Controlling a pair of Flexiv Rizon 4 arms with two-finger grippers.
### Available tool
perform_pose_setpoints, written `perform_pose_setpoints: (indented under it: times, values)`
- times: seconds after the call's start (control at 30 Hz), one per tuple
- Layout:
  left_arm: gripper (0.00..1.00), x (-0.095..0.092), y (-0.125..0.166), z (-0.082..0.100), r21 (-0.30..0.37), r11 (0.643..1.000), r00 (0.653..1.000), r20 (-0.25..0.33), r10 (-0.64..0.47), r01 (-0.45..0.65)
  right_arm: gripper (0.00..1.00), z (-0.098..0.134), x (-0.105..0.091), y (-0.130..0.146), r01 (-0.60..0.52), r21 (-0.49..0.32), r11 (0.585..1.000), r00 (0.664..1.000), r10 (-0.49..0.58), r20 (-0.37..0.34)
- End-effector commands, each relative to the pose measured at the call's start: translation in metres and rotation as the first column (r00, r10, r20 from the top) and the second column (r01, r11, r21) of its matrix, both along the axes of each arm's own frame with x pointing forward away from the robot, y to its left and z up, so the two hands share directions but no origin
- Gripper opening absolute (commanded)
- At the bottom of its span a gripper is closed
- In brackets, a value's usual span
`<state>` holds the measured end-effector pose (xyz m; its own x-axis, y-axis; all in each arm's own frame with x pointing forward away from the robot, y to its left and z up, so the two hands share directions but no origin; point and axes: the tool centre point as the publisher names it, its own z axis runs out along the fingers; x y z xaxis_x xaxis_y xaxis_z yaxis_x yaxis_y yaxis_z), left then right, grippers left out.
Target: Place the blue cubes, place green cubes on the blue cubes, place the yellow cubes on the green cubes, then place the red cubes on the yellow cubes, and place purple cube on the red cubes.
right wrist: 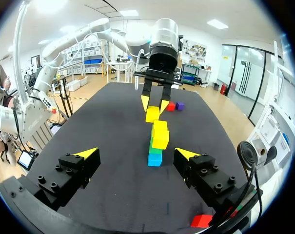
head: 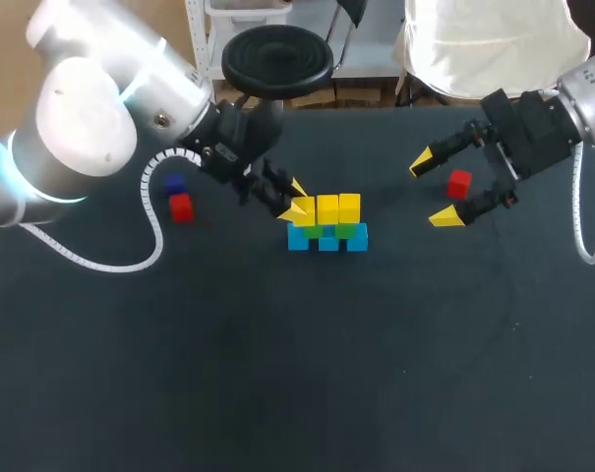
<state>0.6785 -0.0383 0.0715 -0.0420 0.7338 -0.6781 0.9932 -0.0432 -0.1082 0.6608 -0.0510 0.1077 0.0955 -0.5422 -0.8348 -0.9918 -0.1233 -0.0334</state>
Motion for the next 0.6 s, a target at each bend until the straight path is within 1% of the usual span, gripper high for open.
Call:
perform_pose_setpoints:
  times: [0.03, 0.6]
  values:
    - [0.0, 0.0048, -0.0012, -0.003, 0.0, 1.0, 1.0, -0.002, -0.004, 0.004, 1.0, -0.0002, -0.0006, -0.0003, 0.001, 0.002, 1.0, 1.0, -0.001, 0.002]
    - [0.0, 0.0096, -0.001, -0.0045, -0.004, 1.0, 1.0, 0.005, 0.0, 0.0, 1.0, -0.0002, -0.0006, -0.0003, 0.001, 0.002, 1.0, 1.0, -0.001, 0.002]
